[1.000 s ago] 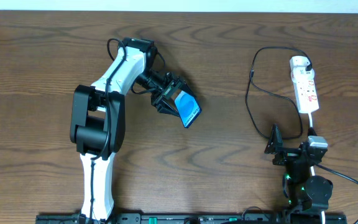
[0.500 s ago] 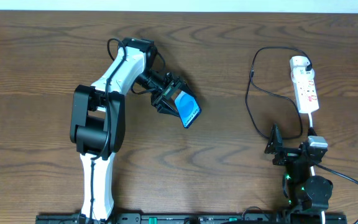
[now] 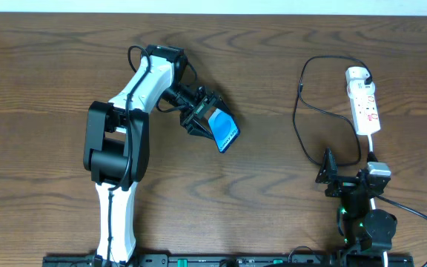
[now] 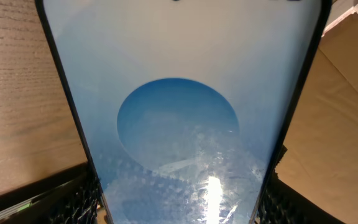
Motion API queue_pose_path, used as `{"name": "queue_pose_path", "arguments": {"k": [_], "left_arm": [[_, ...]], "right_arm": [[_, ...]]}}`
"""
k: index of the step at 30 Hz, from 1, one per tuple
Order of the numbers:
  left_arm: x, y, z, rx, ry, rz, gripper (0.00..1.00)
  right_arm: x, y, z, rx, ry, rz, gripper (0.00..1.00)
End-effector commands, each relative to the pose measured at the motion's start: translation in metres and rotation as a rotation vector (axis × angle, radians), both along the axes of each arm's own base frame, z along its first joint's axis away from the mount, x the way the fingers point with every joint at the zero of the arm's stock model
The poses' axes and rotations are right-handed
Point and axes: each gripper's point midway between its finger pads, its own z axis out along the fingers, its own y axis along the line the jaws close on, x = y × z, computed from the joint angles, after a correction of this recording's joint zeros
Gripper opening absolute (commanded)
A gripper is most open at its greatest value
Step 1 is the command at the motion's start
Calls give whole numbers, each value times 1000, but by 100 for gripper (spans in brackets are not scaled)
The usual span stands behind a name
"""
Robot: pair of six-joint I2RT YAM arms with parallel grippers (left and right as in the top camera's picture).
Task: Plug charger to phone and switch on socket
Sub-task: 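Lift the phone with the left gripper and tilt it upright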
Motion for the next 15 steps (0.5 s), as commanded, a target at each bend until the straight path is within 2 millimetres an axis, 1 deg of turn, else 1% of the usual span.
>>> {"name": "queue_pose_path", "arguments": {"k": [1,5,9,15], "left_arm": [[-1,-4,21,-54,-25,6,64],[-1,-5,21,-54,-22,8,64],[0,-9,28,-100,-11,20,64],[0,-9,29,-103,-13,19,64]], "right_arm": [[0,0,-1,-4,2,1,99],[0,0,-1,-3,2,1,99],[0,0,-1,-3,2,1,99],[0,0,-1,-3,2,1,99]]}}
